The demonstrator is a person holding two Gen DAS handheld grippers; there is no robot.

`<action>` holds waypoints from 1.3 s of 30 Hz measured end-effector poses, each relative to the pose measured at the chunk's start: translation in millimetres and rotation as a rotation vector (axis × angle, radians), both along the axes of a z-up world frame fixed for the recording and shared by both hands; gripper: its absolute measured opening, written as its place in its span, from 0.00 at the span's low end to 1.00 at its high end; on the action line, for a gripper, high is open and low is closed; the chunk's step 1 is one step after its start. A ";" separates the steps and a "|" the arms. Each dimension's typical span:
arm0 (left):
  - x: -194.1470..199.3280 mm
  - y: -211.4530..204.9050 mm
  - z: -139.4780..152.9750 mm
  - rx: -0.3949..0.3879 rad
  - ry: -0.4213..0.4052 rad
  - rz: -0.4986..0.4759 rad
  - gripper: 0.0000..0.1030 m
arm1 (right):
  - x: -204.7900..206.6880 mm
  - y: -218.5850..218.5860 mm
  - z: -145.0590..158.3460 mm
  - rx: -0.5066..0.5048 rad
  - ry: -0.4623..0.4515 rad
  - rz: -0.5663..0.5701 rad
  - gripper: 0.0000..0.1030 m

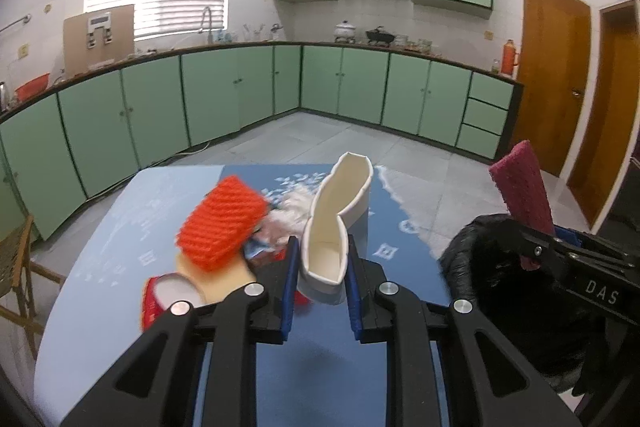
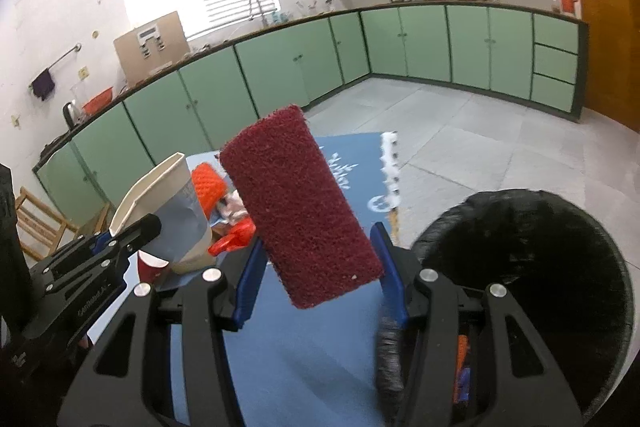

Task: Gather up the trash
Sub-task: 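Grasp the white paper cup with the left tool while the right tool lifts the pad, then carry the pad and white cup over the bin and open both tools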

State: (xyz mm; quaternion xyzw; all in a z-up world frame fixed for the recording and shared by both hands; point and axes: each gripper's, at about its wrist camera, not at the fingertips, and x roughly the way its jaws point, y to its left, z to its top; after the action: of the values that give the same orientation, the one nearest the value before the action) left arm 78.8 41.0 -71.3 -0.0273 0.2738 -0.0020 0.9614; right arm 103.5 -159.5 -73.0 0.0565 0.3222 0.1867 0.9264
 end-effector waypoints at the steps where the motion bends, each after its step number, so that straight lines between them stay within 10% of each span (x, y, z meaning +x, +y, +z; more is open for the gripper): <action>1: 0.8 -4.8 2.1 -0.003 -0.004 -0.009 0.21 | -1.9 -7.3 2.4 0.000 -0.006 -0.015 0.48; 16: 24.6 -100.7 12.6 -0.036 -0.029 -0.185 0.21 | -19.4 -119.3 10.8 -0.023 -0.034 -0.246 0.48; 33: 61.9 -215.1 -17.2 -0.040 0.049 -0.356 0.22 | -16.6 -204.7 -54.1 -0.055 0.089 -0.409 0.49; 39: 65.4 -223.1 -25.7 -0.051 0.086 -0.386 0.58 | -9.8 -212.5 -71.7 -0.077 0.125 -0.444 0.71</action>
State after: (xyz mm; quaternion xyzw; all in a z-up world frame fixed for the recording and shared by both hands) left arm 144.2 -182.0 -97.0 0.0014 0.3146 -0.1921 0.9296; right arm 93.6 -372.0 -144.8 0.1021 0.3652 -0.0380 0.9245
